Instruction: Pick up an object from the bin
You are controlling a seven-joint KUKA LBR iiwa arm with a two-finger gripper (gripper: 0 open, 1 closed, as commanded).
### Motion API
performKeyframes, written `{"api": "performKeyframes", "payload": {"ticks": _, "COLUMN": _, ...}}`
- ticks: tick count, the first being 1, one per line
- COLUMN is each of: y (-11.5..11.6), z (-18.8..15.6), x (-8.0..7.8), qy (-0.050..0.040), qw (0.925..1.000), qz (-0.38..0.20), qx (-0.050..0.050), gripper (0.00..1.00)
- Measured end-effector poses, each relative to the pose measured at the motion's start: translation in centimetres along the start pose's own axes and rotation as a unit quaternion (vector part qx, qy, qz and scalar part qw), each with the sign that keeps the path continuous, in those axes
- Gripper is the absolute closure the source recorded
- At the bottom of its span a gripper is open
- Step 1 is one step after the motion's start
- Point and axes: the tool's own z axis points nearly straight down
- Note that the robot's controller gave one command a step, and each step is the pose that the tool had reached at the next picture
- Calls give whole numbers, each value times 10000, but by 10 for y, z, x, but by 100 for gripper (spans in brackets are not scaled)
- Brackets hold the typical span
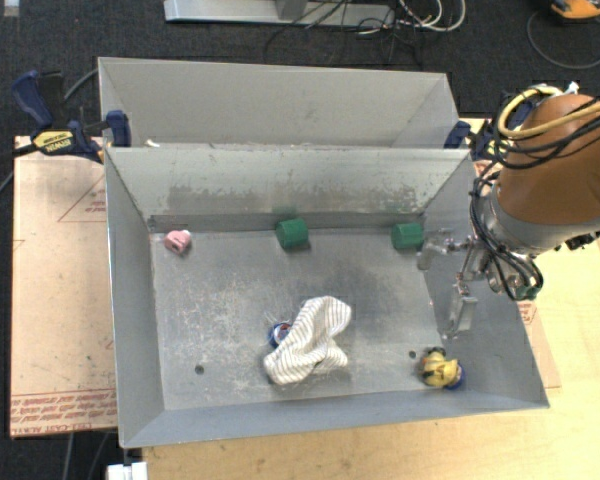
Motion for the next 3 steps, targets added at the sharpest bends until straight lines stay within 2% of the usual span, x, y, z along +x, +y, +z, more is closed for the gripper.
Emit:
{"api": "performKeyframes", "payload": {"ticks": 1, "y": 0, "z": 0, "x": 0, "qy": 0, "qw": 10000, "qz": 0, "qx": 1, "gripper": 0}}
{"api": "performKeyframes", "payload": {"ticks": 2, "y": 42, "z": 79, "x": 39, "qy": 43, "qw": 9997, "qz": -220, "qx": -19, "gripper": 0}}
{"api": "performKeyframes", "payload": {"ticks": 3, "y": 55, "z": 87, "x": 43, "qy": -6, "qw": 9999, "qz": 133, "qx": -5, "gripper": 0}}
